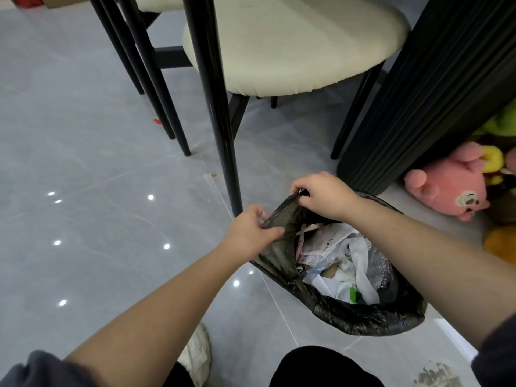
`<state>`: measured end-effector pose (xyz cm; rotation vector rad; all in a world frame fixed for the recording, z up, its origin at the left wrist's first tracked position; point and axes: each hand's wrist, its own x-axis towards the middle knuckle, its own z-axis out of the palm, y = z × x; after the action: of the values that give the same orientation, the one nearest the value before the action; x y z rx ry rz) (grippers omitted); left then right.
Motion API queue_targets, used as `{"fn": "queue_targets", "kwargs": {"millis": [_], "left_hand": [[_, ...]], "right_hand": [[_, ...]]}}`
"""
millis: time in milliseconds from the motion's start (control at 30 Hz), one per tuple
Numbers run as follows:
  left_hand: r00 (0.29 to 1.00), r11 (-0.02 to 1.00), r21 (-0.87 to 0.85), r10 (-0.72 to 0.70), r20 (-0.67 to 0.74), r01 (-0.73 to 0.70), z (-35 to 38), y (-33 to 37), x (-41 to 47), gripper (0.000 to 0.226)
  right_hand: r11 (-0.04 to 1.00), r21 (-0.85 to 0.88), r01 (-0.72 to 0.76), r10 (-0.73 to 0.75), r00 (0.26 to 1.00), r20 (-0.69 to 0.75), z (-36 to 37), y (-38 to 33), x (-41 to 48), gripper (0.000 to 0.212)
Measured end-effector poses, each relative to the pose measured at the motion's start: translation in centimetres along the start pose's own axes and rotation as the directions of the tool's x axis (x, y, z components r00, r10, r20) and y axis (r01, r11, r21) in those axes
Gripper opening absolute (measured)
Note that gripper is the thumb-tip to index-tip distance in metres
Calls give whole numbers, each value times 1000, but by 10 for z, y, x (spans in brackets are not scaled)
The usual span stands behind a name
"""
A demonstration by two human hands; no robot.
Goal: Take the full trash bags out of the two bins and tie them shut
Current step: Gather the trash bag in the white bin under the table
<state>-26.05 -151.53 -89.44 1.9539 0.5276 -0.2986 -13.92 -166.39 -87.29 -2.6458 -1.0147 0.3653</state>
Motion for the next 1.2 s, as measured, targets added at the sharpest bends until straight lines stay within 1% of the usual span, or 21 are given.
{"fn": "queue_targets", "kwargs": {"millis": [33,67,100,167,200,267,333,367,433,467,500,567,633,733,767,833,900,967,1067,1133,1200], "left_hand": [[1000,980,199,2,-8,0,0,-2,1,24],[1000,940,342,-1,-20,8,0,-5,3,22],[999,916,402,-8,-41,24,-1,-6,4,19],[994,926,372,-24,-105,61,-4,-3,7,20],[988,940,332,-26,-151,75,-5,0,8,23],[970,968,237,-25,-240,84,-8,4,12,23],[951,993,63,-73,-300,96,-10,7,14,21],[944,993,-65,-114,-309,98,-10,8,15,21],[935,937,-332,-214,-285,113,-10,8,16,23],[930,898,-421,-254,-264,126,-10,10,14,24],[928,877,-460,-278,-250,139,-10,11,12,24],[937,898,-412,-263,-230,151,-9,11,9,23],[959,950,-272,-211,-188,155,-10,11,3,24],[987,987,16,-159,-2,160,-17,11,-7,41],[986,981,139,-149,76,138,-19,12,-12,40],[967,935,342,-165,195,90,-22,12,-20,25],[941,897,428,-235,242,114,-26,9,-25,20],[913,859,477,-330,241,185,-32,8,-32,23],[879,829,493,-418,229,266,-36,10,-41,32],[881,868,374,-423,211,327,-35,13,-44,25],[906,915,160,-394,154,371,-30,16,-45,20]], "right_hand": [[999,-39,-16,16,1000,1,-1,3,-1,17],[996,-81,-36,36,999,3,-1,6,-3,17],[991,-122,-61,62,998,-1,-2,9,-4,17],[978,-147,-146,143,989,-31,-5,19,-7,17],[971,-127,-202,198,979,-50,-8,24,-9,17],[945,-66,-320,314,946,-82,-12,37,-13,16],[909,-5,-416,413,903,-114,-16,51,-19,16],[892,26,-452,451,883,-126,-17,58,-23,16],[860,75,-505,510,849,-139,-16,71,-30,18],[842,101,-529,539,830,-142,-15,78,-34,18],[823,134,-552,567,812,-140,-14,83,-38,17],[785,214,-581,613,779,-132,-11,92,-42,13],[741,300,-600,657,741,-141,-8,98,-45,22],[684,387,-618,708,689,-152,-8,103,-53,33],[682,388,-620,710,687,-151,-7,104,-57,35],[702,349,-621,694,706,-142,-6,104,-66,36],[731,301,-612,666,735,-124,-6,104,-75,34],[744,283,-605,649,755,-92,-7,105,-83,32],[788,251,-562,589,807,-40,-14,109,-96,39],[818,237,-525,527,848,61,-22,112,-105,38],[840,182,-511,475,855,209,-32,115,-114,31]]}}
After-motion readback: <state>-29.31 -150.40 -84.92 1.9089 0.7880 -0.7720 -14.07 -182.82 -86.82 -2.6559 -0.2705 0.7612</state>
